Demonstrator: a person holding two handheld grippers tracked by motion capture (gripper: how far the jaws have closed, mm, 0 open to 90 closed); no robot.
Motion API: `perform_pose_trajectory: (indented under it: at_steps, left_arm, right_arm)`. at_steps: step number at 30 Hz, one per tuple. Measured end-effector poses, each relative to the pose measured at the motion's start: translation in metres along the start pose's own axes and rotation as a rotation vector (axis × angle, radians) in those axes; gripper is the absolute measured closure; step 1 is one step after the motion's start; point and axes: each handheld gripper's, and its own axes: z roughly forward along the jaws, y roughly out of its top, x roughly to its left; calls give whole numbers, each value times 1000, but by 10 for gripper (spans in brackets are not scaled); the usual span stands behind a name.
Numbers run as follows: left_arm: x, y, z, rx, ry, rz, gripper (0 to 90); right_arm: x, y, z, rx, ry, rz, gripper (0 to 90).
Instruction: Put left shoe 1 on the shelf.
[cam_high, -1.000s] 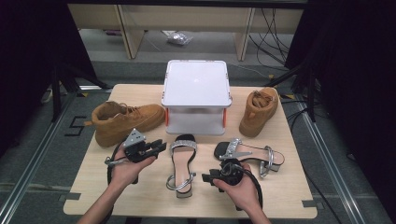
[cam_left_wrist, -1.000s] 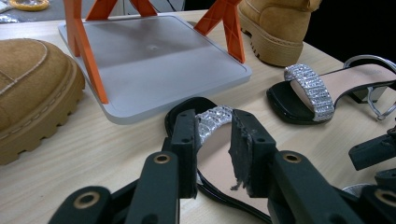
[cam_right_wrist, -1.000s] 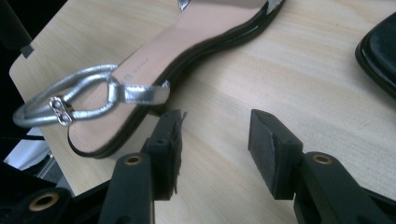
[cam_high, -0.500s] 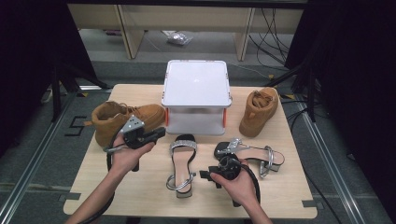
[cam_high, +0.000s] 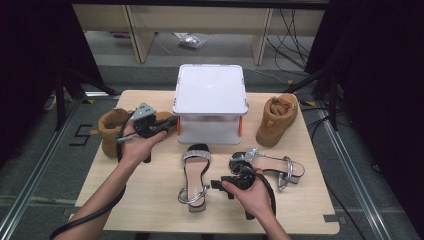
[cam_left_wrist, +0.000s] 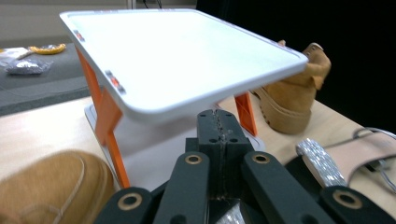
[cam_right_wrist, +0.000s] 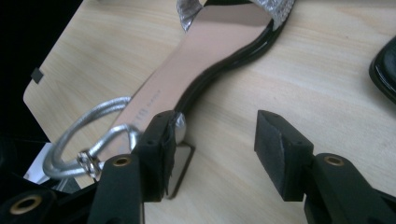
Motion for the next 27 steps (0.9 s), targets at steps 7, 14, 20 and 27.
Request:
perform_pose_trajectory:
  at_steps: [7, 14, 20, 27]
  left_arm:
    - [8, 17, 27, -24, 17, -11, 894]
    - [9, 22, 51, 2, 59, 21, 894]
    - [12, 19, 61, 26, 78, 16, 893]
    - [17, 16, 61, 38, 85, 16, 892]
  right_arm:
    - [10, 17, 9, -8, -15, -25, 498]
    - [30, 32, 33, 87, -19, -2, 486]
    - [41, 42, 55, 147, -66, -26, 442]
    - [47, 49, 64, 190, -118, -23, 409]
